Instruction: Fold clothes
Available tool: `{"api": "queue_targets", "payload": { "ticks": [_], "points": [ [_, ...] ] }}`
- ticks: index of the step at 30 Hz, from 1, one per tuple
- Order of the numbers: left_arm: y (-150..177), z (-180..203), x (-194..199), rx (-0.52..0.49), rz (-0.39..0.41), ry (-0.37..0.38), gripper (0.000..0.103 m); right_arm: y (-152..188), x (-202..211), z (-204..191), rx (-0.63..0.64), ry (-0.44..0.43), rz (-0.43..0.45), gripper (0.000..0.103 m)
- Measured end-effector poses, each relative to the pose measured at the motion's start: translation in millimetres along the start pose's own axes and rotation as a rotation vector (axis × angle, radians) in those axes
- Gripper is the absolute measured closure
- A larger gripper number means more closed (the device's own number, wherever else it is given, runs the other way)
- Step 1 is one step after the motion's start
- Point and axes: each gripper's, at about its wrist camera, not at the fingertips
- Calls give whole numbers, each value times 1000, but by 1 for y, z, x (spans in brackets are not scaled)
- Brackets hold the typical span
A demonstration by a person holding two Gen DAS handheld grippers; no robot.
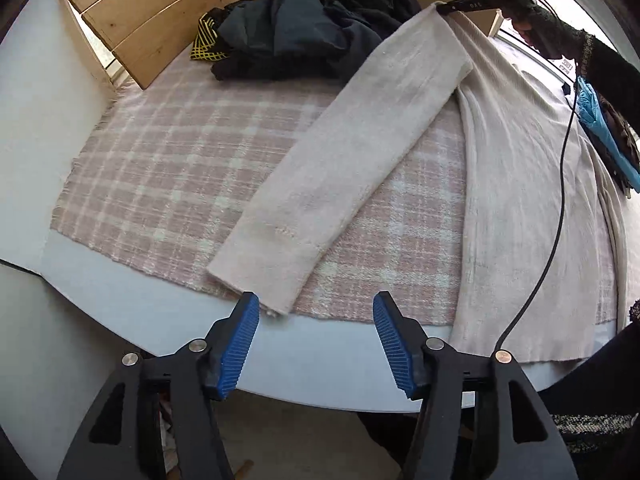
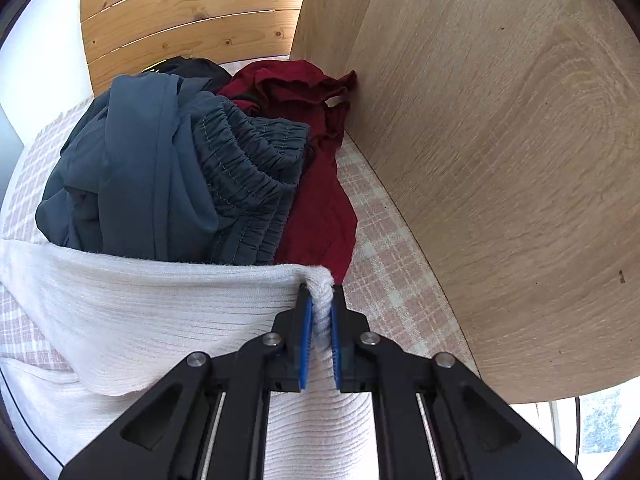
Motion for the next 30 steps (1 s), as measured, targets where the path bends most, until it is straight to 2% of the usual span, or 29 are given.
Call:
{"api": "queue_targets", "payload": {
  "ticks": [2,4,6,8,13,15,18,22,25,27,30],
  "points": [
    [-7,-30,-10,-4,-23,-61,46,-1,-1,-1,8,2,-8,95],
    [-15,-43,-26,-13,-49,-53,49,-1,-2,-2,17,5,-17,95],
    [-18,-40,-39,-39,-71,-31,50,-2,-3,-1,18,3,-22,95],
    [-19,-35,-49,-69,-91,-12,56,-2,-3,-1,20,1,-25,95],
    [-18,-30,-50,-90,-101,53,79,-2,-3,-2,23,-1,-32,95],
    [-16,-28,-48,-89,-101,64,97,-2,-3,-2,22,-1,-31,95],
    [-11,-25,-37,-75,-85,77,97,0,-1,0,5,-13,-25,95],
    [-1,-10,8,-68,22,104,97,5,5,6,-26,-25,0,95],
    [14,23,47,-117,97,117,97,14,10,11,-58,-29,25,95],
    [11,43,57,-165,118,98,97,24,15,16,-89,-37,53,95],
    [31,81,77,-225,137,134,97,41,21,25,-141,-57,100,95]
  ]
}}
Point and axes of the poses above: each gripper's, at about its wrist camera, not at the fingertips, and x roughly against the way its jaws point, z to its right, y to its underside, and after that the axes turned 4 degrees about -z, right-handed
